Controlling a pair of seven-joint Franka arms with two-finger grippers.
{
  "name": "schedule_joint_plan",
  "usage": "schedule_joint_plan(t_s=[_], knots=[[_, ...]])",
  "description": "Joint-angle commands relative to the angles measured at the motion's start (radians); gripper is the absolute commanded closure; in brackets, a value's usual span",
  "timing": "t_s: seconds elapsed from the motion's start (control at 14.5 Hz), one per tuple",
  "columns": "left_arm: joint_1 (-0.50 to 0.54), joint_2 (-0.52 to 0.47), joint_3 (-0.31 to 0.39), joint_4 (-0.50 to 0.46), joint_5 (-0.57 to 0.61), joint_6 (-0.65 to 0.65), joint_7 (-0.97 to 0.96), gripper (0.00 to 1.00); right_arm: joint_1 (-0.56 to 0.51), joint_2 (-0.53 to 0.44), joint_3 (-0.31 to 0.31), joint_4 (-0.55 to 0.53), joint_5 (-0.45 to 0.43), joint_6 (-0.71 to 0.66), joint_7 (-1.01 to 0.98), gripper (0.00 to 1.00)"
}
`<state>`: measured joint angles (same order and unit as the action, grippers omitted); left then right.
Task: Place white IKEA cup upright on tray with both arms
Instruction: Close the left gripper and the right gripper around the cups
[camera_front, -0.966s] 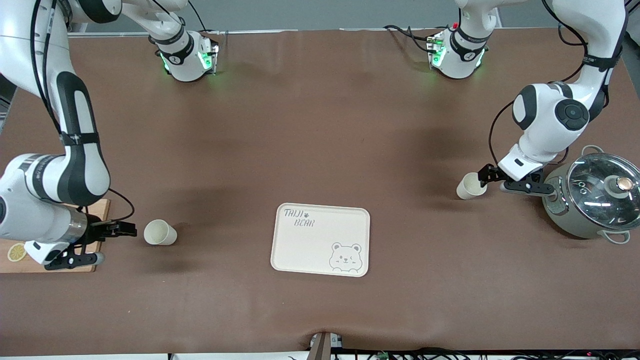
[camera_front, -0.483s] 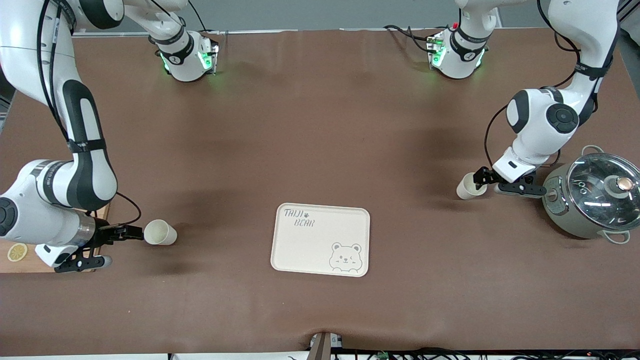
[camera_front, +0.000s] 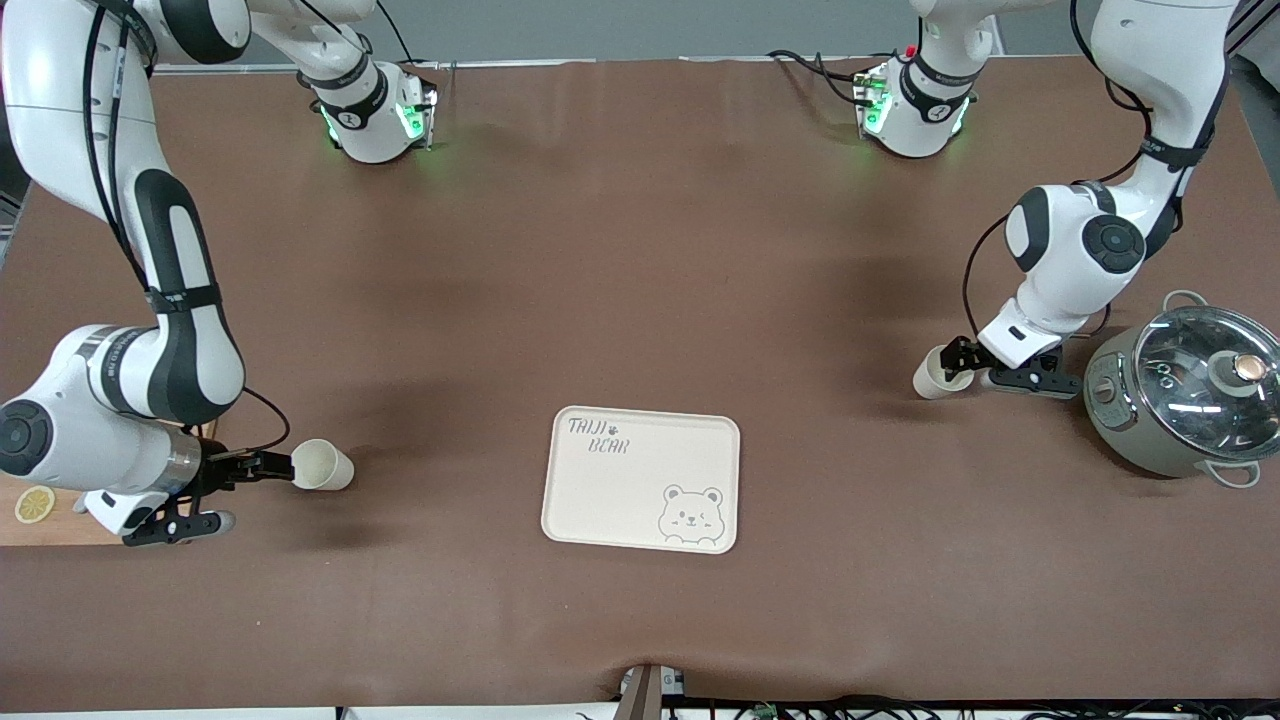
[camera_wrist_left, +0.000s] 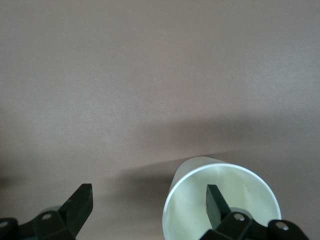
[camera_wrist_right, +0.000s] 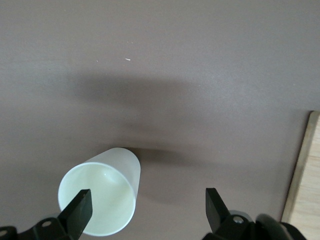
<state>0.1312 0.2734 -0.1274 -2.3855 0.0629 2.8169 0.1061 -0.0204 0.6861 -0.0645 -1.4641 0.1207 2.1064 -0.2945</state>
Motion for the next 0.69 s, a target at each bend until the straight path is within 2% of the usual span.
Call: schedule_joint_plan(t_s=[0.0,0.07,0.14,0.21,0.28,0.62], knots=[[0.005,0.010,-0.005,-0.006,0.020,0.032,0.000,0.00,-0.003,0.001,0.002,-0.038,0.017,0.049,-0.038,0.00],[0.005,0.010,-0.006,-0.006,0.020,0.030,-0.005,0.00,-0.001,0.001,0.002,-0.044,0.017,0.050,-0.038,0.00],[0.007,0.012,-0.006,-0.006,0.020,0.026,-0.025,0.20,-0.001,0.003,0.002,-0.045,0.017,0.052,-0.038,0.00],[0.008,0.013,-0.006,-0.008,0.018,0.023,-0.057,0.94,-0.001,0.003,0.003,-0.054,0.017,0.055,-0.038,0.00],[0.010,0.015,-0.005,-0.014,0.020,0.023,-0.049,1.00,0.000,0.003,0.003,-0.059,0.017,0.064,-0.038,0.00],[0.007,0.013,-0.005,-0.011,0.020,0.023,-0.045,1.00,0.011,0.012,0.003,-0.099,0.017,0.119,-0.038,0.00]])
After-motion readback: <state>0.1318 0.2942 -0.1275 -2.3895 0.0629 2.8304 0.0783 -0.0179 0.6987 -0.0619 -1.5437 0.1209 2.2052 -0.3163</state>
